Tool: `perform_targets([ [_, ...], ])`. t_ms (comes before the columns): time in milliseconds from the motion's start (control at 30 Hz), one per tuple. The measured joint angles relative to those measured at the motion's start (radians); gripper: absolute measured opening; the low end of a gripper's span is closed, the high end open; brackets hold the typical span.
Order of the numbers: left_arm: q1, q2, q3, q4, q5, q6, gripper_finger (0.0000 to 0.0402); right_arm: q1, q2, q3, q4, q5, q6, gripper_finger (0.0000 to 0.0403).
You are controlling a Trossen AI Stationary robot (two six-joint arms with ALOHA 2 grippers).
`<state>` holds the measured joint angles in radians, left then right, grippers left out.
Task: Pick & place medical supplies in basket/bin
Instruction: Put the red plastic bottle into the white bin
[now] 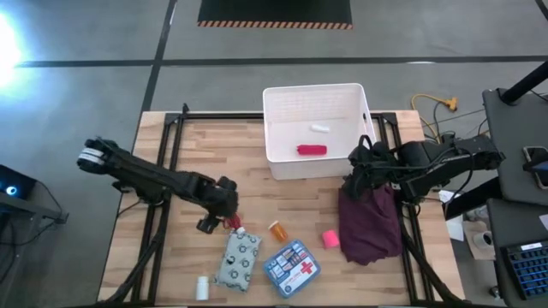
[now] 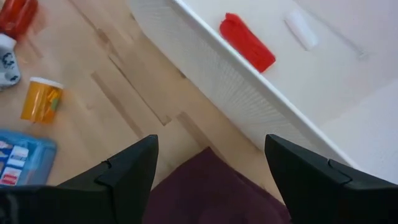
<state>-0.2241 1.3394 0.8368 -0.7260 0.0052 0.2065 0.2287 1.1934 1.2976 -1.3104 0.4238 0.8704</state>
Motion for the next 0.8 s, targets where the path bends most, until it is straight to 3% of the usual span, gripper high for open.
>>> perform_targets([
  [233,0.002,0.106,0.016,0.010,-0.004,0.183,0.0248,0.000,0.000,0.000,-0.001,-0.014,0.043,0.0285],
  [533,0.003,0.177,0.017,0.140,0.003,0.208,0.0248,0.000,0.000,0.000,-0.001,-0.014,0.043,0.0285],
  [800,0.010,0.240,0.010,0.105,0.044,0.204,0.0239,0.000,0.000,0.000,-0.001,-0.013,0.041,0.0285],
])
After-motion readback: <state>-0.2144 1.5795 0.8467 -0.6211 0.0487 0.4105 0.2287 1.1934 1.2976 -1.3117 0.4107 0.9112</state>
